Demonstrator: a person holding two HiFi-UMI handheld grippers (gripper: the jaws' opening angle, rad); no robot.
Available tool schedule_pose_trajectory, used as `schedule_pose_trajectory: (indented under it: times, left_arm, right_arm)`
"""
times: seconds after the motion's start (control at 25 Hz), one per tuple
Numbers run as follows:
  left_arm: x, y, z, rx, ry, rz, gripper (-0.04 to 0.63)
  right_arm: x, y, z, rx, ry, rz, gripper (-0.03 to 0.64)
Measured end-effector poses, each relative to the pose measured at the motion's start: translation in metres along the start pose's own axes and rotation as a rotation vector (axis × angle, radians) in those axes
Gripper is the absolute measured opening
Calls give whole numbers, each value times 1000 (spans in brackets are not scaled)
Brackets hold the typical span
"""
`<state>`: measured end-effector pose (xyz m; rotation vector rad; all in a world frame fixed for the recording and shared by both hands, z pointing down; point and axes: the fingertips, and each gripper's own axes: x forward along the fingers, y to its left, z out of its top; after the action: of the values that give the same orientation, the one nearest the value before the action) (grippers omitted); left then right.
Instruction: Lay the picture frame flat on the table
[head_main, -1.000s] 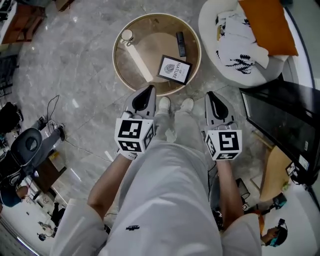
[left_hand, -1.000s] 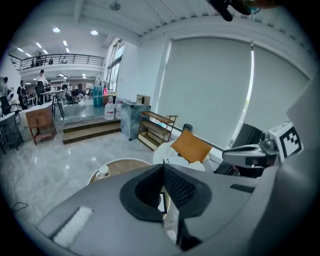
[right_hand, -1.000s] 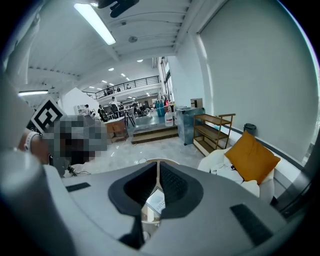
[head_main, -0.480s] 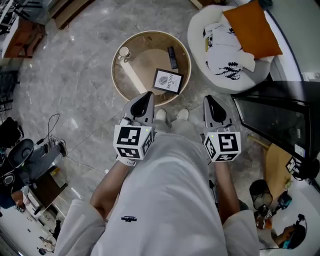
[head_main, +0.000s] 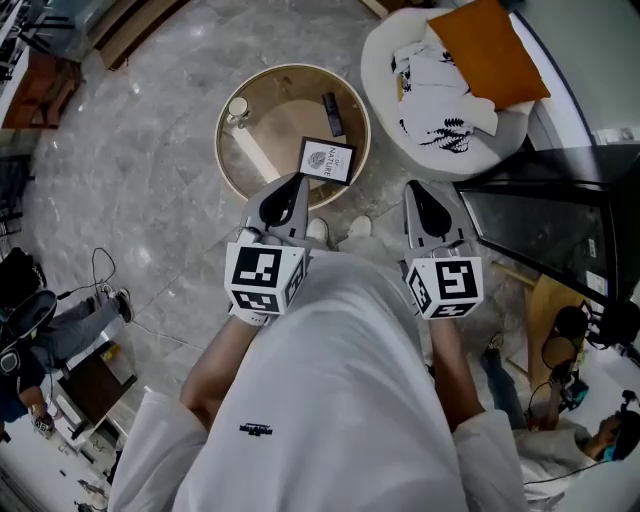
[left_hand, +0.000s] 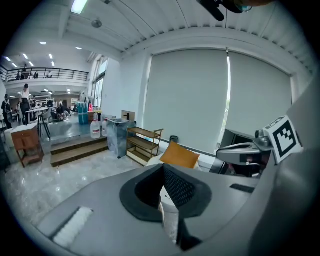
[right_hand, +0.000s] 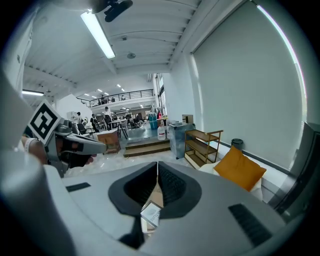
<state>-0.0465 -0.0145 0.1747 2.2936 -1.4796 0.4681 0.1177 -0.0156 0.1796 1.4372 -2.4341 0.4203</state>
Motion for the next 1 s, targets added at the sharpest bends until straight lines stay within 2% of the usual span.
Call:
schedule_pose_trajectory:
  times: [0.44,1.0]
  left_arm:
    - [-6,-3,2,0,-5,-12,5]
    - [-4,-7,1,2,-10,-33,4]
  right_arm:
    - [-7,4,6,-45,-19,-24,5]
    - [-10,6,5,-48,-16,-39,4]
